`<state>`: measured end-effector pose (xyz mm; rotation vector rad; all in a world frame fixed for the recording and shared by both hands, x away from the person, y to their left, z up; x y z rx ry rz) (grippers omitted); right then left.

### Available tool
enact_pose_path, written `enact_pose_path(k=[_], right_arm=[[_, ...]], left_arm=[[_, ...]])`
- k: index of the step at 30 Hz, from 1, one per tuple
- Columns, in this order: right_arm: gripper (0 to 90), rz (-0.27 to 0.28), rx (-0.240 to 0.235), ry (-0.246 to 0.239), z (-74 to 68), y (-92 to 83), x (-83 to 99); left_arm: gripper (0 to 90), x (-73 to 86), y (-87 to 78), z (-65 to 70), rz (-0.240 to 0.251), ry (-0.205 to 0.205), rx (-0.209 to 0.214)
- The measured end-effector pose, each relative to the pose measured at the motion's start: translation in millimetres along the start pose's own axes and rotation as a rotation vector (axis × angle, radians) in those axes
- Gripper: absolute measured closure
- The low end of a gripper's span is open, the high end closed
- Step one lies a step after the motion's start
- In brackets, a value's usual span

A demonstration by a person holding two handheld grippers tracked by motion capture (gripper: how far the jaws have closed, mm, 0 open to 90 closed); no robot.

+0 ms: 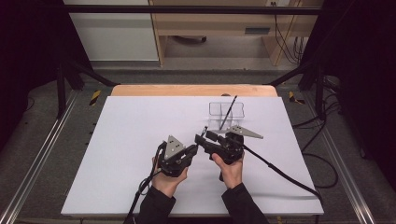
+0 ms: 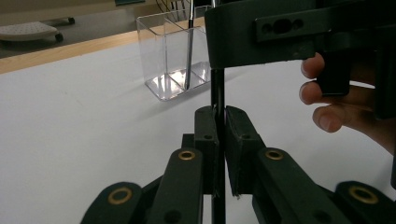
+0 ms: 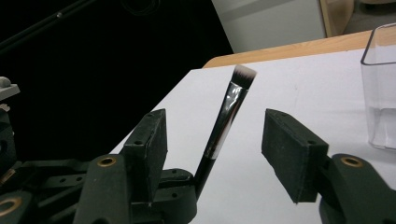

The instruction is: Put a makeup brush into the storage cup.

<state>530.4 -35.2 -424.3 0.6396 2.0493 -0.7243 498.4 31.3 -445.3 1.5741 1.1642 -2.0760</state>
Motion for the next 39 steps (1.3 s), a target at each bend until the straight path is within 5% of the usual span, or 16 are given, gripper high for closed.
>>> enact_pose_path(k=[39], right_arm=[[83.4,-0.016,-0.058,0.091,-5.2,2.5,3.7]], left_arm=[[83.2,-2.6,-0.2,5.3,0.016,-0.021,0.006]])
Point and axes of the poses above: each handheld gripper's, and its own axes: y roughly forward along the jaws, x roughly out of its underside, z roughly to its right, the point moved 10 cm from there along y, roughly forward along the jaws, and after that the axes turned 2 degrees about x, right-handed, at the moved point
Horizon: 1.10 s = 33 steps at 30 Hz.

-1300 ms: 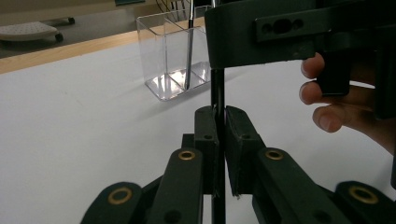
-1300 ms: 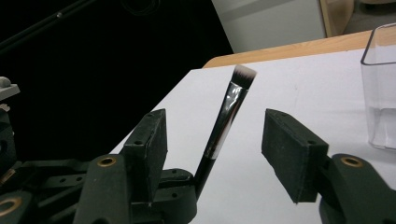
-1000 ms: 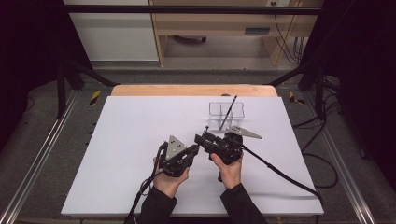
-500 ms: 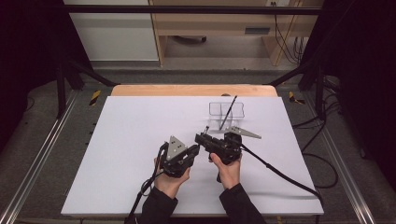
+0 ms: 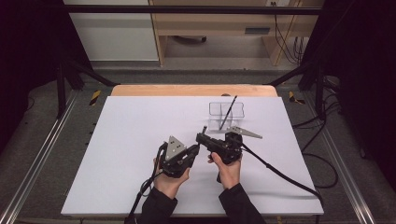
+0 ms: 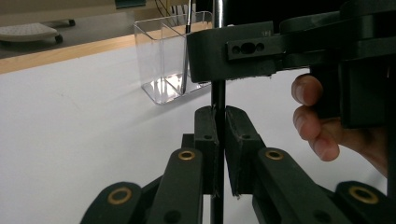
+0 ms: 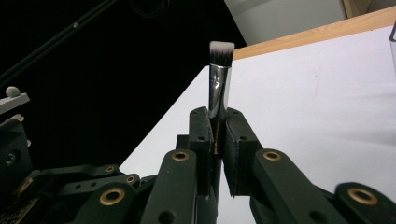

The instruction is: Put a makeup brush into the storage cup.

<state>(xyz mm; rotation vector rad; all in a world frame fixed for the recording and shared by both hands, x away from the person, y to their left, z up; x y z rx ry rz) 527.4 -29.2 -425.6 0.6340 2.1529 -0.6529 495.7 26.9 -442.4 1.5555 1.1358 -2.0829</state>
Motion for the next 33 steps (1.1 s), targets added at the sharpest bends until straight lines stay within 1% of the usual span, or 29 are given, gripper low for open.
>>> enact_pose_path(k=[5,7,10,11,14,15,16,17,18,20,21,22,23,24,25,28,29,30,31,33], right_arm=[[83.7,-0.003,-0.014,-0.021,-1.7,-1.6,-0.3],[83.7,0.001,-0.021,-0.03,-2.7,-2.3,-0.8],[83.7,0.003,-0.017,-0.05,-2.4,-3.6,-1.7],[83.7,0.003,-0.017,-0.05,-2.4,-3.6,-1.7],[83.7,0.018,-0.016,-0.07,-2.8,-5.6,-4.6],[83.7,0.023,-0.013,-0.08,-2.5,-6.9,-6.5],[83.7,0.027,-0.011,-0.087,-2.4,-7.7,-7.7],[83.7,0.031,-0.008,-0.097,-2.3,-8.6,-8.7],[83.7,0.031,-0.008,-0.097,-2.3,-8.6,-8.7],[83.7,0.038,-0.004,-0.114,-2.3,-10.8,-11.1],[83.7,0.038,-0.004,-0.114,-2.3,-10.8,-11.1],[83.7,0.042,-0.002,-0.123,-2.2,-11.9,-12.3],[83.7,0.042,-0.002,-0.123,-2.2,-11.9,-12.3],[83.7,0.043,0.004,-0.133,-1.3,-12.4,-13.2],[83.7,0.043,0.004,-0.133,-1.3,-12.4,-13.2],[83.6,0.042,0.008,-0.146,-0.8,-13.4,-14.2],[83.6,0.043,0.012,-0.157,-0.1,-14.3,-15.2],[83.6,0.043,0.012,-0.157,-0.1,-14.3,-15.2],[83.6,0.044,0.019,-0.17,0.6,-15.4,-16.3],[83.6,0.044,0.021,-0.174,0.9,-16.1,-17.0]], left_arm=[[82.5,-0.9,-1.6,0.4,-0.002,0.003,0.013],[76.5,-1.7,-2.0,0.4,-0.005,0.006,0.021],[68.0,-1.8,-3.0,-1.9,-0.015,0.013,0.016],[68.0,-2.2,-3.3,-2.5,-0.012,0.016,0.018],[58.8,-1.7,-3.8,-4.3,-0.027,0.023,0.034],[55.4,-0.7,-4.1,-5.3,-0.04,0.026,0.05],[53.3,-0.7,-4.1,-5.3,-0.04,0.026,0.05],[51.3,-0.1,-5.4,-7.5,-0.048,0.041,0.055],[49.4,-0.1,-5.4,-7.5,-0.048,0.041,0.055],[45.8,0.1,-7.2,-8.7,-0.051,0.045,0.073],[45.8,-0.1,-8.4,-9.8,-0.051,0.053,0.075],[42.2,-0.2,-10.0,-11.1,-0.052,0.064,0.073],[42.2,-0.1,-11.6,-12.1,-0.053,0.076,0.073],[37.9,0.0,-13.2,-13.5,-0.055,0.084,0.071],[37.9,0.4,-14.8,-15.0,-0.06,0.088,0.07],[30.9,1.0,-19.5,-19.9,-0.068,0.097,0.071],[26.8,1.4,-20.9,-22.1,-0.071,0.102,0.066],[25.4,2.3,-22.5,-24.3,-0.078,0.107,0.061],[24.9,3.0,-24.2,-26.9,-0.08,0.112,0.053],[23.8,4.1,-27.7,-32.4,-0.079,0.113,0.039]])
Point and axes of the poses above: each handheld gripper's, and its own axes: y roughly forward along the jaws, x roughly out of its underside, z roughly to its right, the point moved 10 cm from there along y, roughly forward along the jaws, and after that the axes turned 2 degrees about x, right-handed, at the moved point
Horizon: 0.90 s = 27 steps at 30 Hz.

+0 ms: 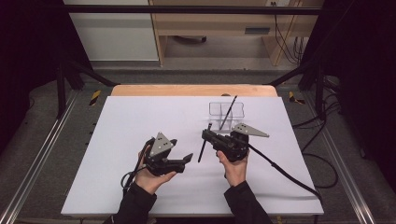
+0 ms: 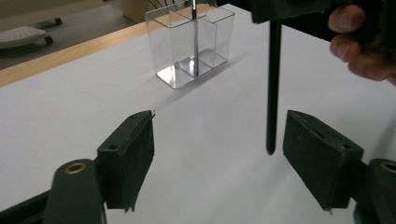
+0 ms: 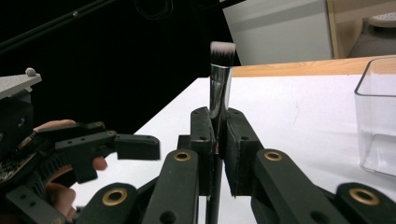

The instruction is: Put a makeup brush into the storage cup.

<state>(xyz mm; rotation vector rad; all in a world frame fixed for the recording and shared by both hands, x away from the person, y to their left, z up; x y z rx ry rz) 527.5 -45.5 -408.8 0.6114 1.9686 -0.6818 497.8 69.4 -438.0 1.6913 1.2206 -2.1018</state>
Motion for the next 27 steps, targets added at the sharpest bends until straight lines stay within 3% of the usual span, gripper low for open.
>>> enact_pose_path(k=[5,8,13,27], right_arm=[[83.6,0.009,0.011,-0.019,2.2,-3.8,-5.1],[83.6,0.009,0.019,-0.033,3.7,-5.0,-6.7],[83.6,0.008,0.028,-0.055,6.1,-5.8,-8.2],[83.6,0.026,0.077,-0.106,18.3,-10.5,-21.6]], left_arm=[[16.0,8.8,-7.4,-10.9,-0.02,0.006,-0.023],[12.5,14.0,-11.8,-17.4,-0.016,-0.011,-0.03],[11.1,24.1,-17.1,-25.5,-0.023,-0.026,-0.023],[8.2,40.7,-30.7,-42.6,-0.044,-0.018,-0.065]])
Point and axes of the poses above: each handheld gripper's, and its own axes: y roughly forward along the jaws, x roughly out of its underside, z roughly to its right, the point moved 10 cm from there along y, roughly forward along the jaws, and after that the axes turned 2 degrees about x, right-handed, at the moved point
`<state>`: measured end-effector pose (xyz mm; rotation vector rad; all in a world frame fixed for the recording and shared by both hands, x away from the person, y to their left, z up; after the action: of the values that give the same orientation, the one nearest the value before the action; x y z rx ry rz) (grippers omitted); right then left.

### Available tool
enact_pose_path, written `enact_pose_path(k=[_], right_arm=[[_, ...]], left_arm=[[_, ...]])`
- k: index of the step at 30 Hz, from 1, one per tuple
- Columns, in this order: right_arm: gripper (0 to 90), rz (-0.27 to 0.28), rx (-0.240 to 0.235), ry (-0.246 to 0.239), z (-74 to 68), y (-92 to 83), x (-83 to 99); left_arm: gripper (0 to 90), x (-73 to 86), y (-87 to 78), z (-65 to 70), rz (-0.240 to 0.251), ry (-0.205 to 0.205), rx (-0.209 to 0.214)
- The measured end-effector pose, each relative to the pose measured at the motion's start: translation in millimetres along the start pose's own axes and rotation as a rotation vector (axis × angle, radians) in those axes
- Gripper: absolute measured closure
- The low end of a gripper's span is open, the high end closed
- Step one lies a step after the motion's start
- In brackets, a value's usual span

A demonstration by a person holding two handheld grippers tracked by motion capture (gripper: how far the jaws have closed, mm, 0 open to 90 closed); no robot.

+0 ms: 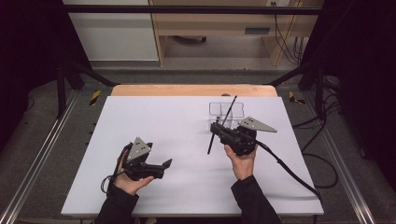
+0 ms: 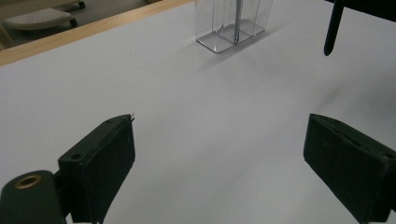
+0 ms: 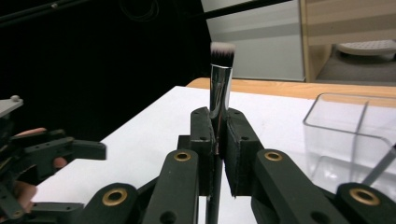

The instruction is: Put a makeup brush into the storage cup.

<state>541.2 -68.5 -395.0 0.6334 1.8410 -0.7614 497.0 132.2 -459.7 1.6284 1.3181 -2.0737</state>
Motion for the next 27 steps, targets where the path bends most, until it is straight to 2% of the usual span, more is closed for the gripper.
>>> enact_pose_path(k=[15,16,27], right_arm=[[83.5,0.022,0.1,-0.042,33.0,4.0,-19.6],[83.6,0.026,0.118,-0.05,38.1,5.2,-23.0],[83.6,0.036,0.186,-0.068,57.5,13.1,-38.5]], left_arm=[[7.4,11.0,-7.0,-17.1,-0.012,-0.009,-0.02],[7.4,11.2,-7.3,-17.9,-0.012,-0.009,-0.02],[7.4,13.6,-8.3,-24.1,-0.019,-0.012,-0.031]])
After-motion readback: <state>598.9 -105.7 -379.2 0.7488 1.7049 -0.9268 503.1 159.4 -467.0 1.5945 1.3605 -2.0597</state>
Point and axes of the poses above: each handheld gripper's, and its own axes: y roughly forward along the jaws, x roughly out of its underside, z roughly to its right, the point moved 10 cm from there along y, roughly forward along the jaws, and after that the axes turned 2 degrees about x, right-handed, at the moved point
